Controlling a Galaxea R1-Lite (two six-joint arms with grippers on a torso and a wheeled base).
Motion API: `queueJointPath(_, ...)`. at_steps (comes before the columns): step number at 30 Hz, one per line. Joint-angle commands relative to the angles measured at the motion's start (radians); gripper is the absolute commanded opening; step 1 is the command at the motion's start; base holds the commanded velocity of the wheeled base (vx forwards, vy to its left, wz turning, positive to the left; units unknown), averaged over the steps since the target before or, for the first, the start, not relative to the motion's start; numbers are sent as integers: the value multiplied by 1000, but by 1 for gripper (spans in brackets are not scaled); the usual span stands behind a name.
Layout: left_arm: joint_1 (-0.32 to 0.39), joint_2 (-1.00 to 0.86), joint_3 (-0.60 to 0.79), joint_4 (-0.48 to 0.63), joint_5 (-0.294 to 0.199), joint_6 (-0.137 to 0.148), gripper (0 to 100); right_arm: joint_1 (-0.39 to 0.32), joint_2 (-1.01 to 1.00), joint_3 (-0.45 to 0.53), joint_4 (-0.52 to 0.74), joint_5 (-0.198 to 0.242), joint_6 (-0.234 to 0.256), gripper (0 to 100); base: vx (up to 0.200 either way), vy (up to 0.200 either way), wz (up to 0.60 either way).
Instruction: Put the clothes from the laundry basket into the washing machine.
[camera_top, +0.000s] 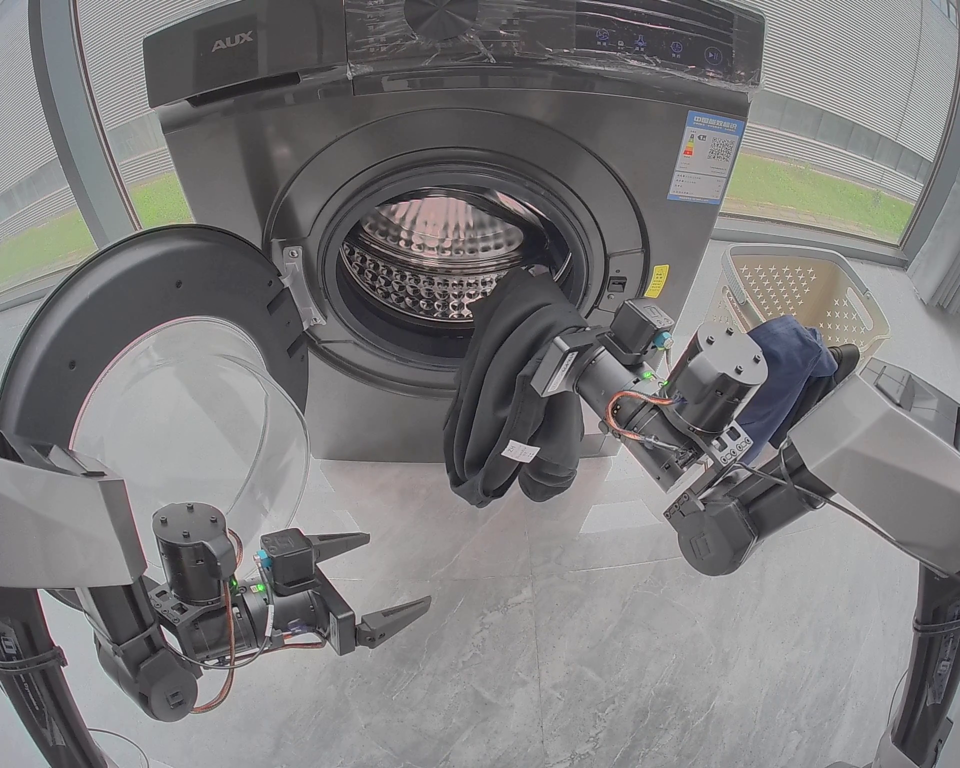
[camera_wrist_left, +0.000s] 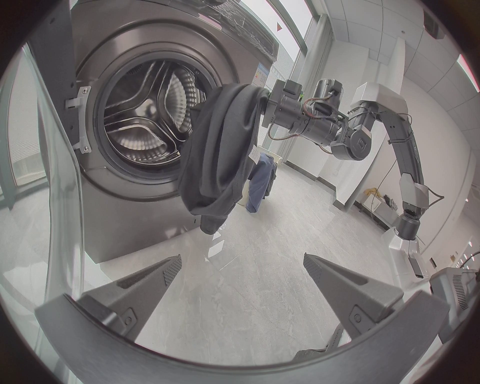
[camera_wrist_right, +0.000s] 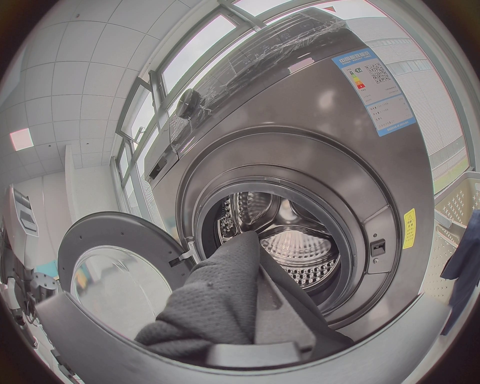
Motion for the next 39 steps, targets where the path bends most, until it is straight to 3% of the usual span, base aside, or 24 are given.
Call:
queueJointPath(1, -13, 27, -35, -6, -1, -4, 100, 15, -8, 39, -10, 1, 1, 0, 0, 0, 0)
queueJointPath(4, -15, 3, -98, -6, 6, -26, 100, 29, -8, 82, -13, 1, 1, 0, 0, 0, 0)
queueJointPath(8, -27, -4, -204, -6, 49, -79, 100, 45, 3, 97, -13, 2, -2, 0, 0, 0, 0)
queueJointPath(12, -33, 12, -314, -4, 98, -90, 100, 69, 6, 96, -13, 2, -4, 0, 0, 0, 0)
queueJointPath(15, -59, 23, -339, -4, 100, -104, 100, 84, 7, 96, -12, 1, -2, 0, 0, 0, 0)
queueJointPath(28, -125, 119, -408, -4, 111, -96, 100, 92, 11, 85, -12, -19, -1, 0, 0, 0, 0)
queueJointPath(39, -127, 220, -586, -4, 203, -96, 100, 121, -6, 96, -12, -22, 2, 0, 0, 0, 0)
